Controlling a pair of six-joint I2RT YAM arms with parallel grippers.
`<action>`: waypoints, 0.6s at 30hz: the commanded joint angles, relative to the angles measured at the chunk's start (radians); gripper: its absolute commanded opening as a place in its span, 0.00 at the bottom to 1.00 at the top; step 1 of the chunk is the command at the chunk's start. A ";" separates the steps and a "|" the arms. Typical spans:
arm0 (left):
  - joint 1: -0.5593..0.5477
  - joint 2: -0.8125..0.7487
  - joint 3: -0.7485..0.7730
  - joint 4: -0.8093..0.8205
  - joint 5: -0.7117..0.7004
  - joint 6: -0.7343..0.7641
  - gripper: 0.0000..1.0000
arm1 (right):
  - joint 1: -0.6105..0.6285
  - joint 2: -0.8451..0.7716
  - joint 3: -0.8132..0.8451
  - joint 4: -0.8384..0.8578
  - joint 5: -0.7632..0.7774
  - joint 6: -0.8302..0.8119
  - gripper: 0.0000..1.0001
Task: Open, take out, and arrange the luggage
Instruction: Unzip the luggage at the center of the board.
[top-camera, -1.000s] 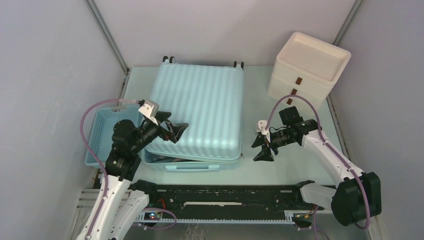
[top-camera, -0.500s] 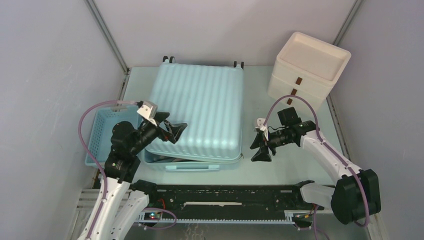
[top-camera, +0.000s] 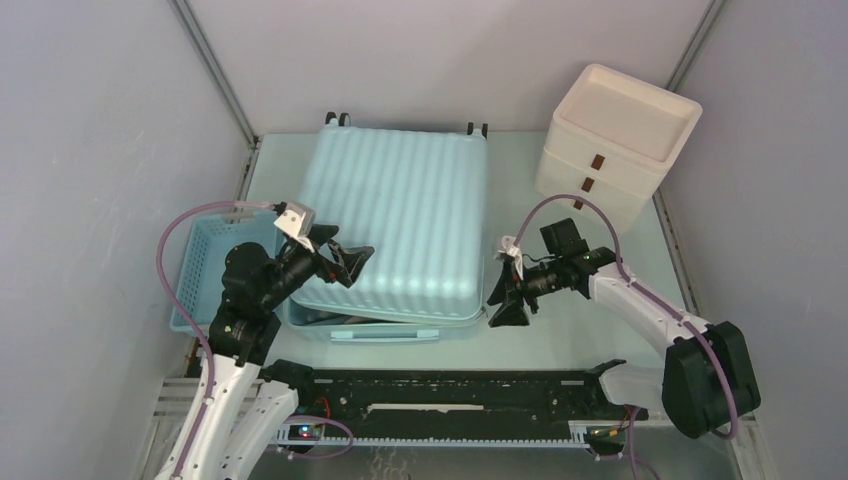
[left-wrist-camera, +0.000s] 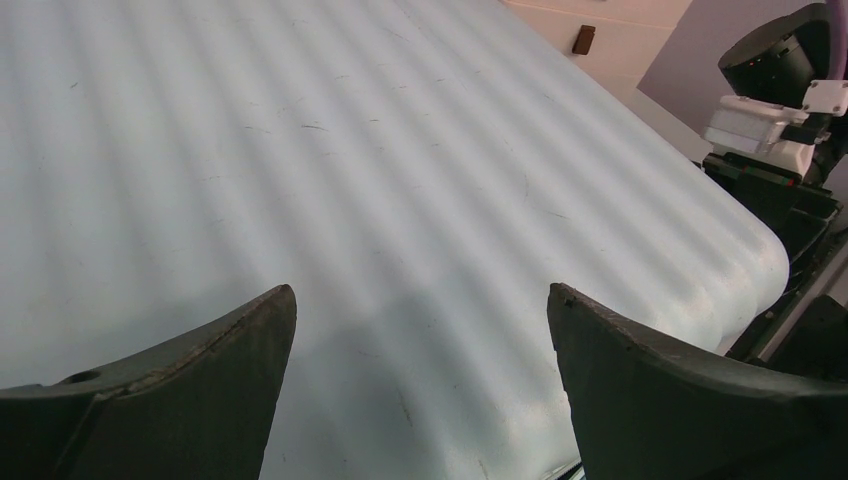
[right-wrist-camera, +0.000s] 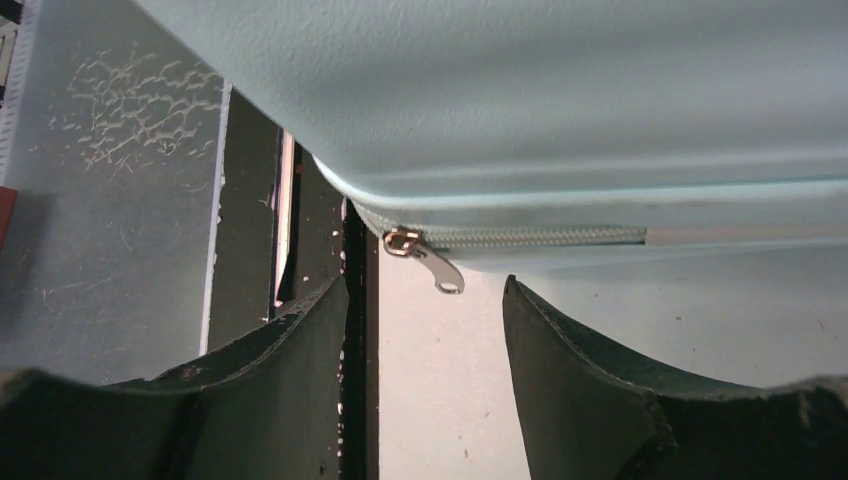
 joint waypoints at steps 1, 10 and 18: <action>-0.006 -0.006 -0.010 0.018 -0.012 0.017 1.00 | 0.045 0.023 0.000 0.116 0.040 0.118 0.67; -0.006 -0.006 -0.010 0.017 -0.012 0.014 1.00 | 0.101 0.040 0.006 0.152 0.089 0.168 0.62; -0.006 -0.008 -0.011 0.017 -0.012 0.014 1.00 | 0.111 0.037 0.014 0.101 0.041 0.099 0.48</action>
